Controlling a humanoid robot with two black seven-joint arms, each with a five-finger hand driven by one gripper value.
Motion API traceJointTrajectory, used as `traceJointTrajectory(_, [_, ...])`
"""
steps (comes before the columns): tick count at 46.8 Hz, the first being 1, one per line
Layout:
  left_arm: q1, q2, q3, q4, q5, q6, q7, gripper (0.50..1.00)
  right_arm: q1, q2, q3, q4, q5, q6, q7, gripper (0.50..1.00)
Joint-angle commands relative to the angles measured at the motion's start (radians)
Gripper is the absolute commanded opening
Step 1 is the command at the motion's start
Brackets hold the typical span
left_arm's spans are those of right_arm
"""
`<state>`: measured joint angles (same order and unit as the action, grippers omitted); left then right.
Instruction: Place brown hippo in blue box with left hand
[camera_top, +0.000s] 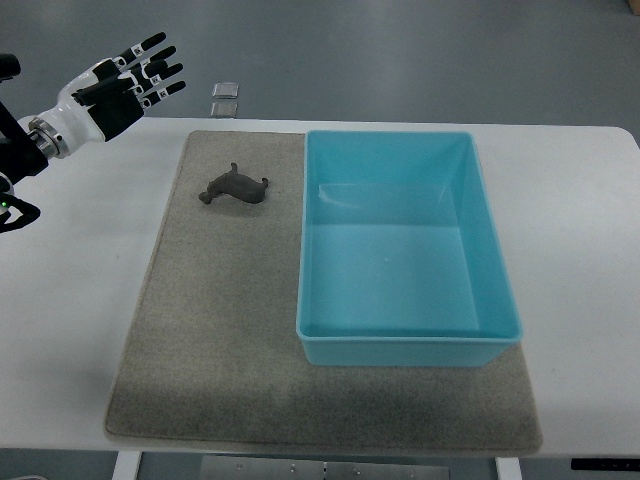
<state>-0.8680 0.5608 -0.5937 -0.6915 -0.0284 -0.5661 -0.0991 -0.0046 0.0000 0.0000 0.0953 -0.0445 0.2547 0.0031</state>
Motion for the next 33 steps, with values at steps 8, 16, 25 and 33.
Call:
traceJointTrajectory(8, [-0.014,-0.001,-0.005,0.003,0.355,0.031,-0.079,1.000,0.000,0.000,0.000,0.000,0.000,0.000,0.000,0.936])
traceJointTrajectory(16, [-0.031,0.001,0.000,-0.002,0.570,0.064,-0.091,1.000,0.000,0.000,0.000,0.000,0.000,0.000,0.000,0.936])
traceJointTrajectory(25, [-0.060,0.027,0.002,-0.013,0.821,0.075,-0.169,1.000,0.000,0.000,0.000,0.000,0.000,0.000,0.000,0.936])
traceJointTrajectory(33, [-0.088,0.053,0.005,-0.052,1.001,0.081,-0.177,1.000,0.000,0.000,0.000,0.000,0.000,0.000,0.000,0.936])
